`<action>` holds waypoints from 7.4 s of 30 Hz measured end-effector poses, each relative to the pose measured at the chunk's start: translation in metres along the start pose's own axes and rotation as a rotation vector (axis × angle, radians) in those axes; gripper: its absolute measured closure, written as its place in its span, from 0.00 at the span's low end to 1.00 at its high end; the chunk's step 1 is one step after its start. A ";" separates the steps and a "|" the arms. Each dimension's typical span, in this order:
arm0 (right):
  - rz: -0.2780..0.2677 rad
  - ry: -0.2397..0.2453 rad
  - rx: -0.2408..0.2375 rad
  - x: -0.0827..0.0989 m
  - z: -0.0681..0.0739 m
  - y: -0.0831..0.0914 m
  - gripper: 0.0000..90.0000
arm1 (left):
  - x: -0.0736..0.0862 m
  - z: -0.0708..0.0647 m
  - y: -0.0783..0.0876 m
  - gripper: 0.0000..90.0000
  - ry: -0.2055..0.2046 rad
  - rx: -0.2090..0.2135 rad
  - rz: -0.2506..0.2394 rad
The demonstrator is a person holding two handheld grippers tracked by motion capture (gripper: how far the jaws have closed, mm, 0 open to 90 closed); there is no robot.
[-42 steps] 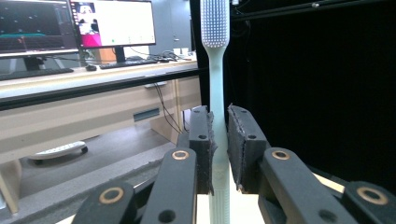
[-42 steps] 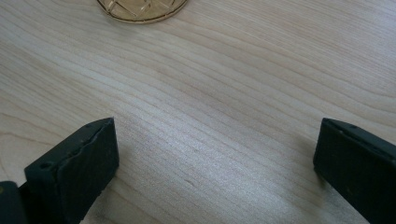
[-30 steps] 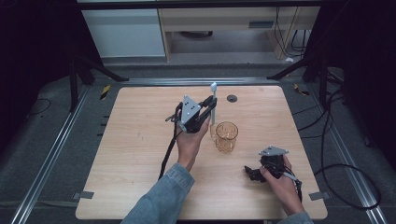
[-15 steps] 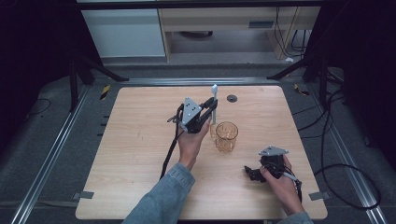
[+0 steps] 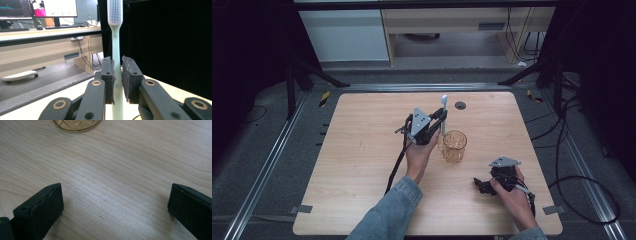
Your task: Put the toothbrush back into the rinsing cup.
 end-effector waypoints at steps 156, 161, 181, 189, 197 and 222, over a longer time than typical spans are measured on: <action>-0.001 -0.001 -0.005 0.000 0.000 0.000 0.00 | 0.051 -0.006 0.014 0.51 0.045 0.029 0.171; -0.001 0.000 -0.005 0.000 0.000 0.000 0.00 | 0.047 -0.007 0.018 0.43 0.041 0.038 0.184; 0.000 -0.002 -0.005 0.000 0.000 0.000 0.00 | 0.043 -0.010 0.034 0.17 0.059 0.098 0.340; 0.000 -0.004 -0.006 0.000 0.001 0.000 0.00 | 0.048 -0.010 0.042 0.11 0.084 0.105 0.425; -0.001 -0.003 -0.006 0.000 0.001 0.000 0.00 | 0.048 0.000 0.062 0.09 0.087 0.083 0.471; 0.000 -0.003 -0.005 0.000 0.001 0.000 0.00 | 0.086 0.062 0.151 0.08 0.168 -0.087 0.617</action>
Point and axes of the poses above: each handheld gripper's, and its own axes: y roughly backward along the jaws, x roughly out of its underside, z roughly to its left, the point moved 7 cm from there along -y, roughly forward along the jaws, and after that the axes turned 14 degrees about x, right-handed, at the moved point
